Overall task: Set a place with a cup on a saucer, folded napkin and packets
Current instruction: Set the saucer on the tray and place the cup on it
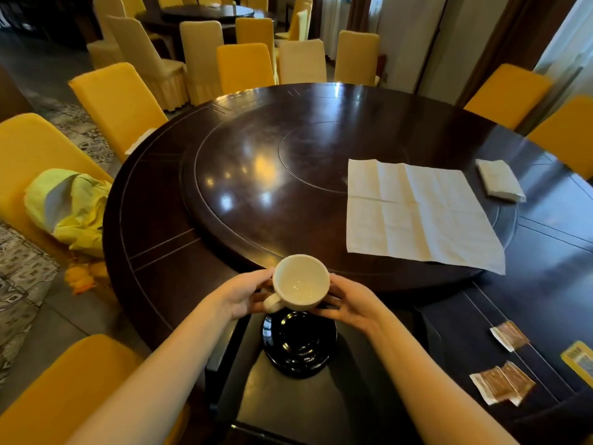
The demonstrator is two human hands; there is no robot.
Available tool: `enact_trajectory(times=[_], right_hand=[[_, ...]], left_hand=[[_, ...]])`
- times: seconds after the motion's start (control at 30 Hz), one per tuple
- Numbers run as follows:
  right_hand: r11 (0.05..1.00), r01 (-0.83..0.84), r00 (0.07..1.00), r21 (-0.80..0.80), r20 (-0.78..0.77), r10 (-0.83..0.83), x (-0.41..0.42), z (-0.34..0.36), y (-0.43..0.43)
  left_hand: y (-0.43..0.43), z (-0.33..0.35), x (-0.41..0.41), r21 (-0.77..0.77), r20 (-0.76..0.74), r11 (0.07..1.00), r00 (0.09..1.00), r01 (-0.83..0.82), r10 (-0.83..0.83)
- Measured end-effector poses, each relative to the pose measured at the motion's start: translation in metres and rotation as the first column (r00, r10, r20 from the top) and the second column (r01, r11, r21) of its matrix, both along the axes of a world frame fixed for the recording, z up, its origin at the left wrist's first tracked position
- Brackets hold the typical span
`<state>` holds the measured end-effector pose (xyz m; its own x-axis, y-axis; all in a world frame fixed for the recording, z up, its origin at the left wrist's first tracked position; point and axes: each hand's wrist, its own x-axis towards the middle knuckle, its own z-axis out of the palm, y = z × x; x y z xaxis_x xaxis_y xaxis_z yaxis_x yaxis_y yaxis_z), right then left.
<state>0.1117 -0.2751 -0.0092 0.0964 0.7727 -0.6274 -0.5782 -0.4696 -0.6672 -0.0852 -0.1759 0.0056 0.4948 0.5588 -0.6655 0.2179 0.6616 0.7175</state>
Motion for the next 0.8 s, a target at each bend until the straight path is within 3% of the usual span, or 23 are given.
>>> enact_trajectory(times=[0.17, 0.37, 0.63, 0.8], right_hand=[[0.998, 0.005, 1.0, -0.055, -0.028, -0.007, -0.012, -0.031, -0.024], [0.989, 0.039, 0.999, -0.144, -0.013, -0.041, -0.024, -0.053, -0.035], [0.959, 0.141, 0.99, -0.246, 0.017, -0.141, -0.028, -0.051, -0.026], [0.962, 0.094, 0.996, -0.257, 0.02, -0.092, -0.022, -0.046, -0.024]], left_hand=[[-0.03, -0.028, -0.009, -0.075, -0.002, 0.996, 0.999, -0.048, 0.048], [-0.046, -0.038, -0.008, -0.053, -0.053, 0.998, 0.998, -0.025, 0.022], [-0.049, -0.039, -0.004, -0.078, -0.072, 0.995, 0.996, -0.057, 0.052], [-0.046, -0.04, -0.004, -0.072, -0.082, 0.996, 0.995, -0.057, 0.051]])
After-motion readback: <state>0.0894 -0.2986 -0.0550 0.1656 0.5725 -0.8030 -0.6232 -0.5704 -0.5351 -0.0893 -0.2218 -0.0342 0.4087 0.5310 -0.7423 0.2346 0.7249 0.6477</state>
